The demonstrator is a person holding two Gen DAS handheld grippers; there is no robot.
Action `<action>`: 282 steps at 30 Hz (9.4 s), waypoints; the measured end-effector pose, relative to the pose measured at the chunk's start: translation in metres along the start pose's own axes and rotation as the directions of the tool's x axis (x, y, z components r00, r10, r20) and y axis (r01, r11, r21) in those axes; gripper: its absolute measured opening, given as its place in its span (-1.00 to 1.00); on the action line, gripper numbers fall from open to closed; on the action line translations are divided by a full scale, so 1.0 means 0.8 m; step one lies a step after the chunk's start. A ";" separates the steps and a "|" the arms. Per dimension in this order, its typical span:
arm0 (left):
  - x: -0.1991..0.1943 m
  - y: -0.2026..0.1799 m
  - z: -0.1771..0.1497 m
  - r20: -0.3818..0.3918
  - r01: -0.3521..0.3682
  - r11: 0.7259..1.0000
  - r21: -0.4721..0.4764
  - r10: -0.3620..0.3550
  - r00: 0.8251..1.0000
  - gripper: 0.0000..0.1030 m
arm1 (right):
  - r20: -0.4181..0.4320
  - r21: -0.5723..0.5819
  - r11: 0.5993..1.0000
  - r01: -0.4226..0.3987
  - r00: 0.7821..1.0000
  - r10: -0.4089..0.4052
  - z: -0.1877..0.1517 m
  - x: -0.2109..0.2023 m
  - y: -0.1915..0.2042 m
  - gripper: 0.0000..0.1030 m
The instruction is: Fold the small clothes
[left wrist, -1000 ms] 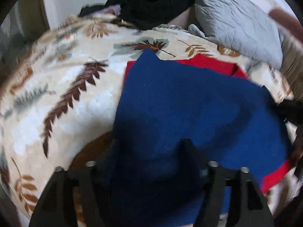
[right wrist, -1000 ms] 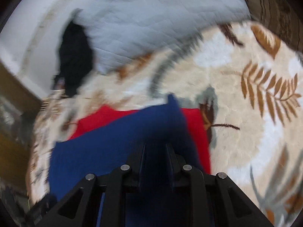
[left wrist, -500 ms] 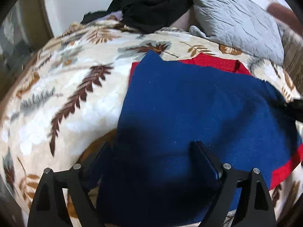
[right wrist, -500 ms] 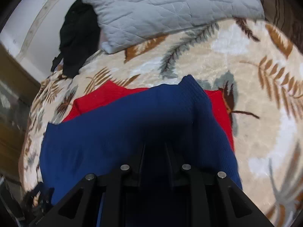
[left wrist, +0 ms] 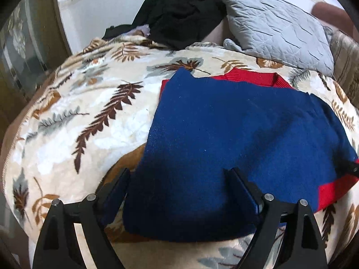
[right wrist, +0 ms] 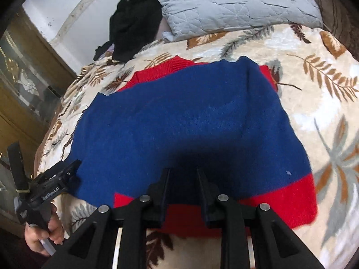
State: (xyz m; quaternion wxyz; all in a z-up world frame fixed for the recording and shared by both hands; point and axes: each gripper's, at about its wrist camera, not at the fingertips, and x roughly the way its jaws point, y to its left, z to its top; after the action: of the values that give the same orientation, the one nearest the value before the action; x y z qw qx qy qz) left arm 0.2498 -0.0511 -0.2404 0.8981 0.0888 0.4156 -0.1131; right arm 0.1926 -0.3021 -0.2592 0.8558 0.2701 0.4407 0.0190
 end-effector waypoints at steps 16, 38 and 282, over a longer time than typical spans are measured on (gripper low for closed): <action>-0.016 -0.010 -0.007 0.038 -0.037 0.999 0.039 0.036 0.999 0.73 | 0.095 -0.096 0.995 0.006 0.995 0.003 -0.030 -0.033 0.021 -0.46; -0.048 0.052 -0.063 -0.049 -0.052 0.984 -0.172 0.044 0.998 0.73 | 0.153 -0.195 0.967 -0.165 0.969 0.196 -0.034 -0.058 0.053 -0.27; -0.025 -0.152 0.021 -0.090 0.444 0.863 0.241 -0.436 0.895 0.44 | 0.005 0.136 0.990 -0.024 1.000 0.024 0.181 0.060 -0.093 -0.36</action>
State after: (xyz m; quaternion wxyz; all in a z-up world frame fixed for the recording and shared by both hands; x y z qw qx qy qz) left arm 0.2159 -0.1693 -0.2224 0.8227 0.1084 0.4212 -0.3661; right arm 0.3174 -0.4172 -0.2630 0.8358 0.3330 0.4365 -0.0010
